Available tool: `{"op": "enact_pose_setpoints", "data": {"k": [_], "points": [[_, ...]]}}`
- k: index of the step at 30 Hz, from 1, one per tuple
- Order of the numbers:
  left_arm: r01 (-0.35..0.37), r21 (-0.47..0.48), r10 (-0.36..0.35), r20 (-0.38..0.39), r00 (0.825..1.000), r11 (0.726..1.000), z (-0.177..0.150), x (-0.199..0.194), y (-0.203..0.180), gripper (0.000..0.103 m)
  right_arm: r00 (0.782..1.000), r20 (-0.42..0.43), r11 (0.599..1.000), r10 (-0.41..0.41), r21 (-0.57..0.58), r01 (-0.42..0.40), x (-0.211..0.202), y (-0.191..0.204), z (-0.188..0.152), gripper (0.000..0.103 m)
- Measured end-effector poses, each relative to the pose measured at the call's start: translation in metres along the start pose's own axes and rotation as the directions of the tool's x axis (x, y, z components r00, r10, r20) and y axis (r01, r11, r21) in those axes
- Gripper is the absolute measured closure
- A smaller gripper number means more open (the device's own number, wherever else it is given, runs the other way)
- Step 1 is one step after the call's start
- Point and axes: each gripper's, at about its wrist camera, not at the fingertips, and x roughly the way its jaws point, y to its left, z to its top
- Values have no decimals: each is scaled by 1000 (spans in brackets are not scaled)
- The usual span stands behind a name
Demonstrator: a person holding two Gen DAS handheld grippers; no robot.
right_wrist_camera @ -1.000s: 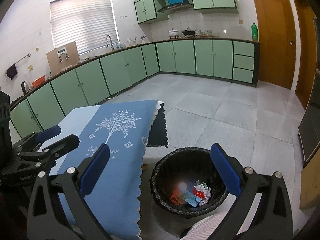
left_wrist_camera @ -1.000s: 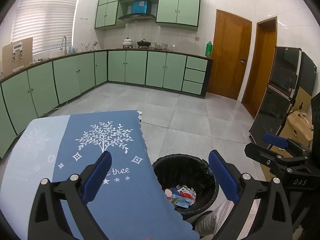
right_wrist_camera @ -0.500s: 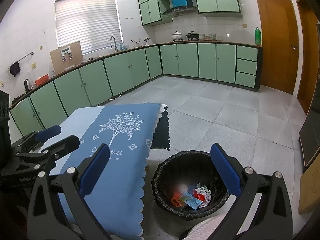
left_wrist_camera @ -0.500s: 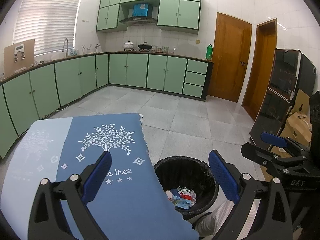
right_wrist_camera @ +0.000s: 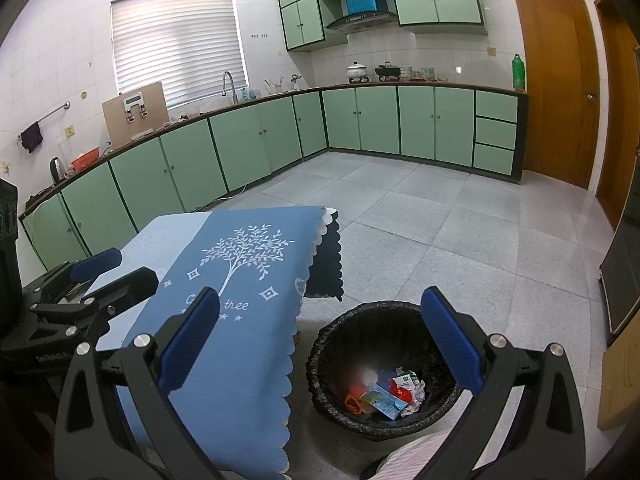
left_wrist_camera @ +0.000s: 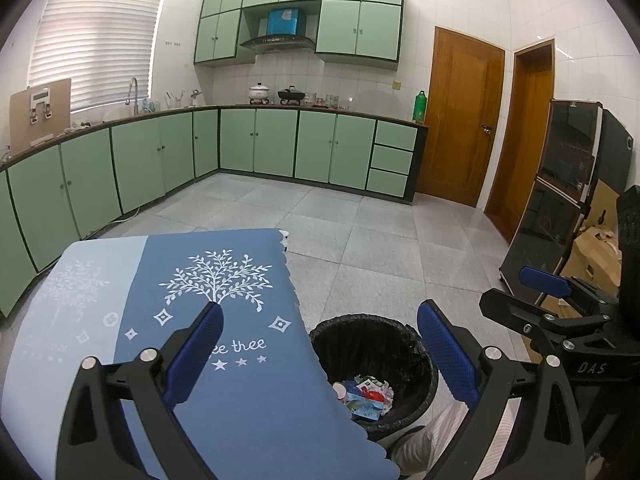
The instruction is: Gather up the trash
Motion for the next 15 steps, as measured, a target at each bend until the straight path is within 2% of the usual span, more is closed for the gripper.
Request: {"op": "enact_pose_setpoints", "data": {"k": [15], "points": [[-1,1,1,2,1000,1000,0,-1,0,8,1000,1,1000,0,-1,0,0,1,1,5]]}}
